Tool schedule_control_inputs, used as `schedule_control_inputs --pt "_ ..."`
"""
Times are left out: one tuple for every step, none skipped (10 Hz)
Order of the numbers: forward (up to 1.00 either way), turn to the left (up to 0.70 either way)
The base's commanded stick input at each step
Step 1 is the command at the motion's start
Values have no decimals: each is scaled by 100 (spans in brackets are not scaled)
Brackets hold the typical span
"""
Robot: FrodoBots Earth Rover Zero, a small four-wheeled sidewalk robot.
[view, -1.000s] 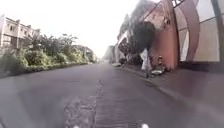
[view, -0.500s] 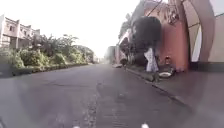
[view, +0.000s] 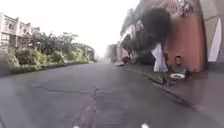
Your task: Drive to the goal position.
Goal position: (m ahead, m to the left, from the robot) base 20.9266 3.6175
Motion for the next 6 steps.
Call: schedule_control_inputs --pt "100 0" --pt "100 0" --pt "100 0" --pt "100 0" --pt "100 0" --pt "100 0"
